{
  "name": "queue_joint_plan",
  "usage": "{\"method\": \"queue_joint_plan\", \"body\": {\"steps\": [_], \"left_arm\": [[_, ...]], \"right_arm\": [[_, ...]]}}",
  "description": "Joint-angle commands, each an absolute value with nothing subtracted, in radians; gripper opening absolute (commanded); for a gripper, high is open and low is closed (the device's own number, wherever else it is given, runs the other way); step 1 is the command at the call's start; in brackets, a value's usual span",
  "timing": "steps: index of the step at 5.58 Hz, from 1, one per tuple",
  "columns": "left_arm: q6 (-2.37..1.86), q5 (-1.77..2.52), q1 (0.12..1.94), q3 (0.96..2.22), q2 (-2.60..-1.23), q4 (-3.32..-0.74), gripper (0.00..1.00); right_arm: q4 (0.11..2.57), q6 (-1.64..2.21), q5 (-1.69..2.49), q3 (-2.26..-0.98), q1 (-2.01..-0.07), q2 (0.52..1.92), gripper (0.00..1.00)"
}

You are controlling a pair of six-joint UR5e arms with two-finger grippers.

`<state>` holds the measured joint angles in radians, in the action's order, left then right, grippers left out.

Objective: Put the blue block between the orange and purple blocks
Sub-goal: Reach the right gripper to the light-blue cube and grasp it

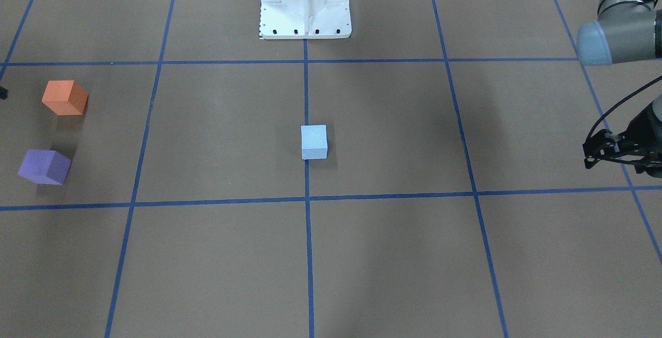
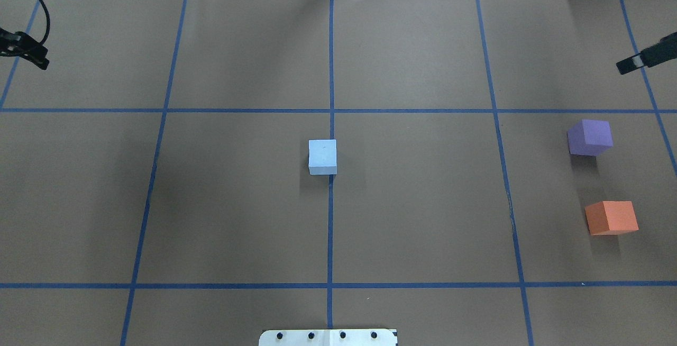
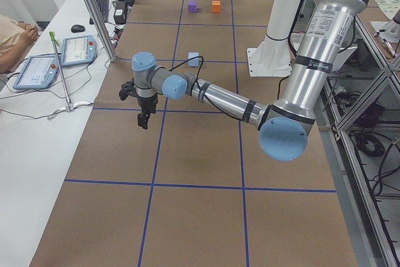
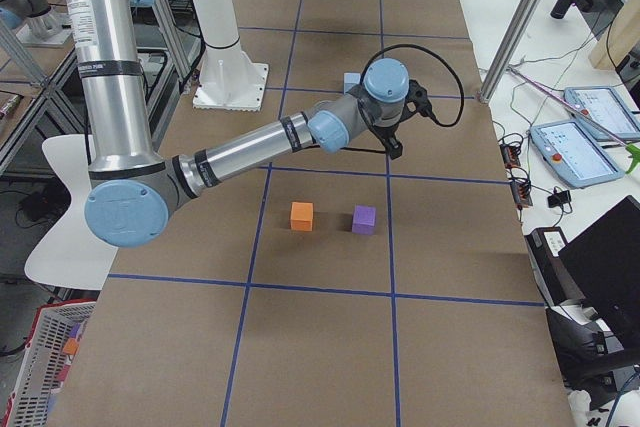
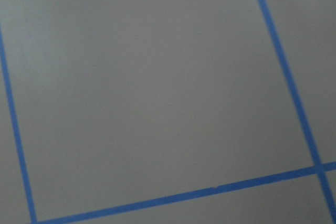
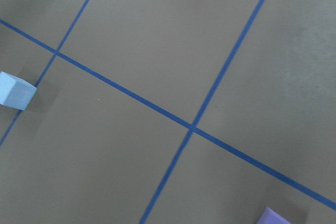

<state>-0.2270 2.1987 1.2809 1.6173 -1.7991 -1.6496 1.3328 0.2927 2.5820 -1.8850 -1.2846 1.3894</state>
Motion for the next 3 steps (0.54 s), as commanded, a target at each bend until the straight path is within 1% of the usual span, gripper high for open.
{"method": "queue_joint_plan", "body": {"steps": [1, 2, 3], "left_arm": [[0.112, 2.302, 1.479, 1.596, -1.642, -1.654, 1.0], [0.117, 2.328, 1.535, 1.604, -1.584, -1.666, 1.0], [0.117, 2.333, 1.537, 1.627, -1.562, -1.664, 1.0]], "right_arm": [[1.341, 0.682, 2.396, -1.907, -1.026, 1.19, 0.99], [1.345, 0.833, 2.224, -1.893, -0.841, 1.11, 0.99], [1.415, 0.907, 2.034, -1.825, -0.707, 0.992, 0.99]]}}
